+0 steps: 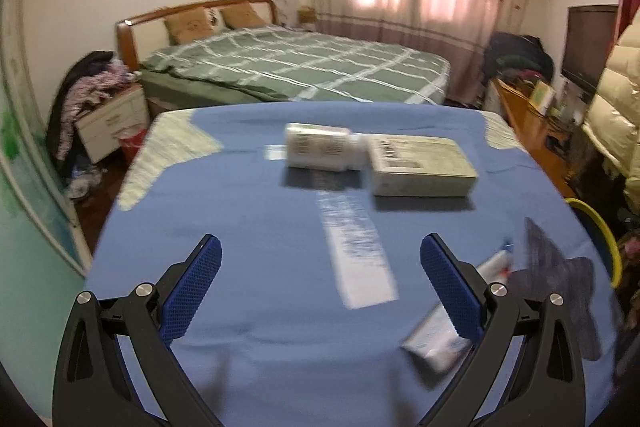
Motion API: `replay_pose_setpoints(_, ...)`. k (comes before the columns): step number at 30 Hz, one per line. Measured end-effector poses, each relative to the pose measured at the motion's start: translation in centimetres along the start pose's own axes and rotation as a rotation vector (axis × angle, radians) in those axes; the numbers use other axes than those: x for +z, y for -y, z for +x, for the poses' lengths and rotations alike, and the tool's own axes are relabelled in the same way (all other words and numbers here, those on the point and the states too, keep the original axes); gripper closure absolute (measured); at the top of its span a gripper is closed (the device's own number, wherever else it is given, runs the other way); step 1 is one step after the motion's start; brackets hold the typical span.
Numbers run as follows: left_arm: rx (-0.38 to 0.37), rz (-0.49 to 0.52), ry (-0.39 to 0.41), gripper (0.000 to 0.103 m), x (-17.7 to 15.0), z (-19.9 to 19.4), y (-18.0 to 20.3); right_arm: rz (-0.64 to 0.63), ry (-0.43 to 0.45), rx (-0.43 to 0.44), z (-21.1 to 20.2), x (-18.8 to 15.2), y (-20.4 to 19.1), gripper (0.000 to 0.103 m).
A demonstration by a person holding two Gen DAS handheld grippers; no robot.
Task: Collect trash
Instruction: 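Reach the left tool to the white supplement bottle and grasp it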
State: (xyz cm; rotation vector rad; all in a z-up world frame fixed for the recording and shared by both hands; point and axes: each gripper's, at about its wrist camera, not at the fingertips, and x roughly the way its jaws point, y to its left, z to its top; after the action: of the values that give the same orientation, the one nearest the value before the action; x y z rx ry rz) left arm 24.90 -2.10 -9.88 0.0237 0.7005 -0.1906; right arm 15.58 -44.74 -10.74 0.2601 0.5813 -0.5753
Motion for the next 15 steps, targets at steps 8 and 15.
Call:
replay_pose_setpoints(8, -0.038, -0.029, -0.038, 0.005, 5.1, 4.5, 0.2, 0.007, 0.014, 0.028, -0.3, 0.0, 0.1, 0.055)
replay_pose_setpoints(15, 0.034, -0.023, -0.079, 0.005, 8.1, 9.7, -1.0, 0.020, -0.010, 0.039, -0.1, 0.1, 0.3, 0.054)
